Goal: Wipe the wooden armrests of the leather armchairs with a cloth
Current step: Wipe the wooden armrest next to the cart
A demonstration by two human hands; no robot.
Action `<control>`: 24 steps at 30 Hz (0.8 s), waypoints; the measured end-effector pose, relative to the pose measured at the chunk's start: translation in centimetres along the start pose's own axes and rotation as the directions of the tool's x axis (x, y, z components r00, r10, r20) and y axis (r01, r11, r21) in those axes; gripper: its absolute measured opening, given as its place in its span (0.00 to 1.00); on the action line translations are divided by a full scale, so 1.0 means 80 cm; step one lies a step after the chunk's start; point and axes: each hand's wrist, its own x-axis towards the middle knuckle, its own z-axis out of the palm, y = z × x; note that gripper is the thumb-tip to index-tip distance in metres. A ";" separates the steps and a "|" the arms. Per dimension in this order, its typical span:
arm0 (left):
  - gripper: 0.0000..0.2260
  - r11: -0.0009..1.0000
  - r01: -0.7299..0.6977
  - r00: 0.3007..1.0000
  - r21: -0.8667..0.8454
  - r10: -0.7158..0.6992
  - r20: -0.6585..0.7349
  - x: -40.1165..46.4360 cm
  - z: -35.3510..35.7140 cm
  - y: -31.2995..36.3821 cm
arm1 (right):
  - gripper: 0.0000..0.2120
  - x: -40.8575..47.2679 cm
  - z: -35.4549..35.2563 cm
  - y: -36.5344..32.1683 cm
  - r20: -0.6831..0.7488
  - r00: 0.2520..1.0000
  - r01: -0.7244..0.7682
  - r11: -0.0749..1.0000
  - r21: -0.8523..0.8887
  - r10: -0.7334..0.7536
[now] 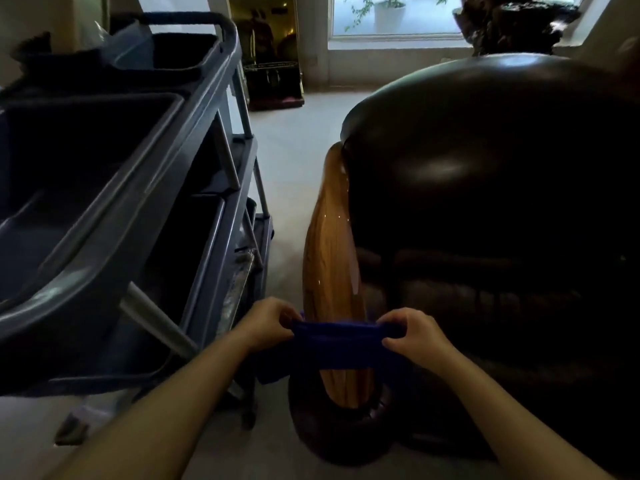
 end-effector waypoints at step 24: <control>0.27 0.975 -0.079 0.859 0.207 0.171 -0.482 0.213 0.190 -0.071 | 0.29 0.187 0.178 0.088 -0.424 0.902 0.067 0.997 -0.042 -0.078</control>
